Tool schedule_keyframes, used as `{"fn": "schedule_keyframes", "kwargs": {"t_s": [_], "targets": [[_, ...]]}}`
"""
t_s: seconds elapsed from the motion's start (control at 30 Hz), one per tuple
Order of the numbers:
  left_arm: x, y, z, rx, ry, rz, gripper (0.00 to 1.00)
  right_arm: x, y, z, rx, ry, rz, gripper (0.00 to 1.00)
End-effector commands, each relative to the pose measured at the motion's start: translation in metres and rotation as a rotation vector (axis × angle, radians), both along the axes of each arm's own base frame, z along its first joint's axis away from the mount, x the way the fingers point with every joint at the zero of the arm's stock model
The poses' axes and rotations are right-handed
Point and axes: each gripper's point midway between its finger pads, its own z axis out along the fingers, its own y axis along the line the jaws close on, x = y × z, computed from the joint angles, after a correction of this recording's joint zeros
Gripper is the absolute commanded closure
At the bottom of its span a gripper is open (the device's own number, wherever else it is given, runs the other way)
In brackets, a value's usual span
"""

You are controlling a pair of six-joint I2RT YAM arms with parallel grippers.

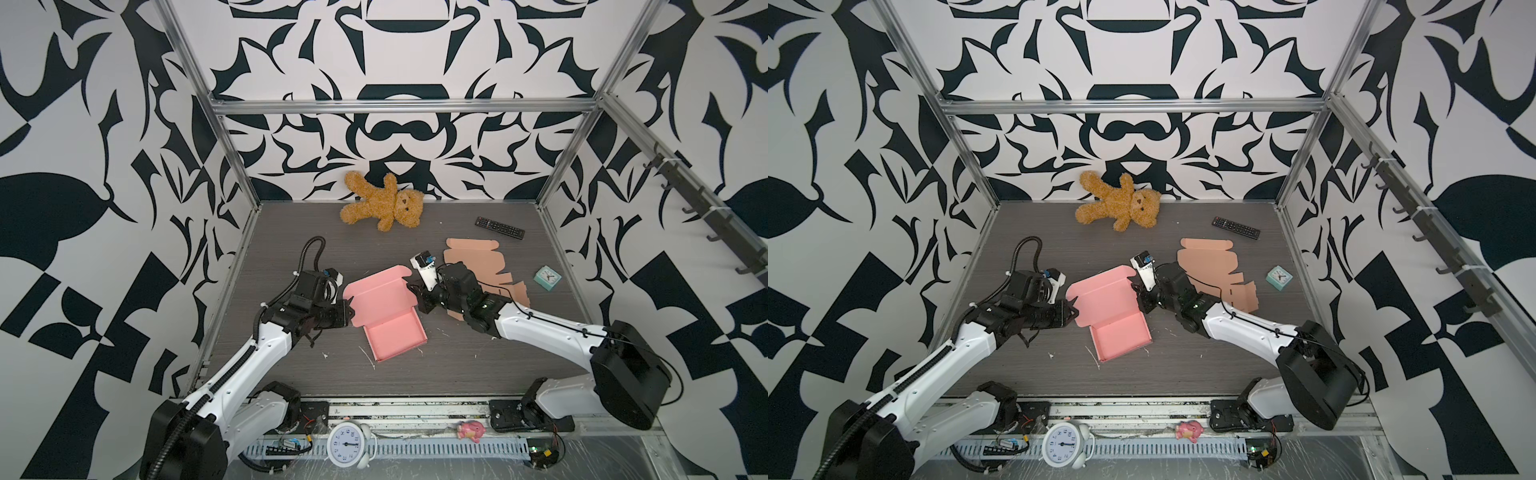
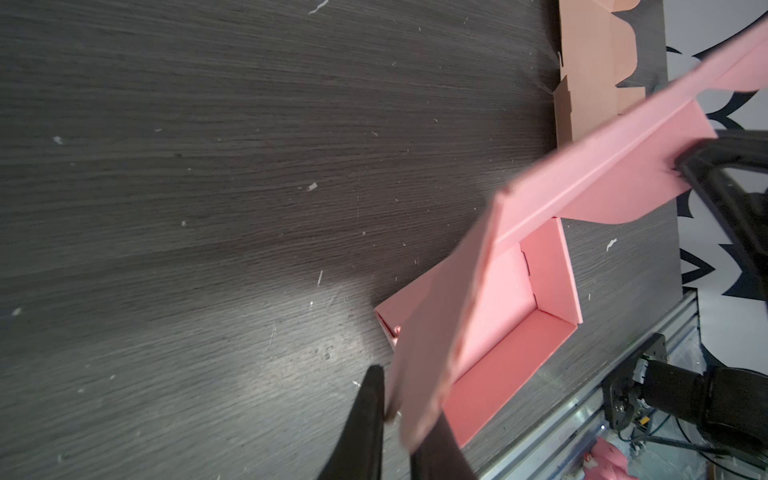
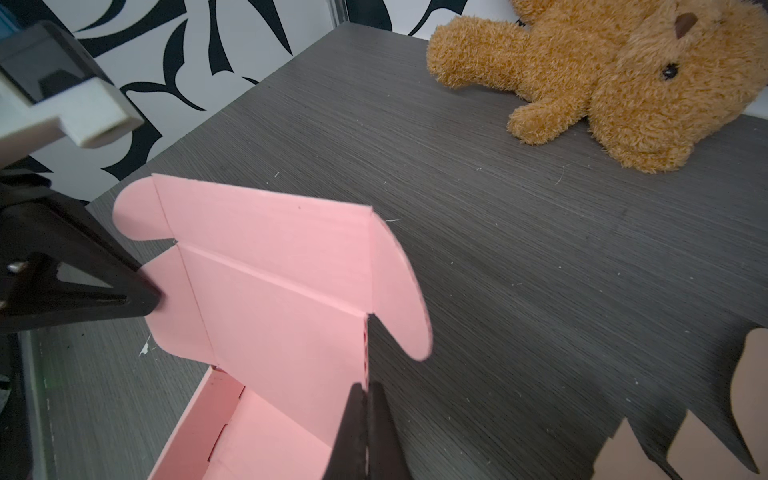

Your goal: Fold the paper box

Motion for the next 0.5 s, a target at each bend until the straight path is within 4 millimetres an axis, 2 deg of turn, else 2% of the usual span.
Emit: {"fn": "schedule_keyframes", "kwargs": {"t_s": [0.0, 0.27, 0.47], "targets": [[-0.002, 0.005, 0.002, 0.019, 0.002, 0.008, 0.86, 0.006, 0.003, 0.014, 0.033, -0.036, -0.010, 1.00], [0.006, 0.002, 0.007, 0.031, -0.011, -0.003, 0.93, 0.004, 0.003, 0.008, 0.004, -0.023, 0.005, 1.00], [0.015, -0.001, 0.011, 0.037, -0.022, -0.015, 0.93, 0.007, 0.004, 0.013, 0.011, -0.037, -0.004, 1.00]]}}
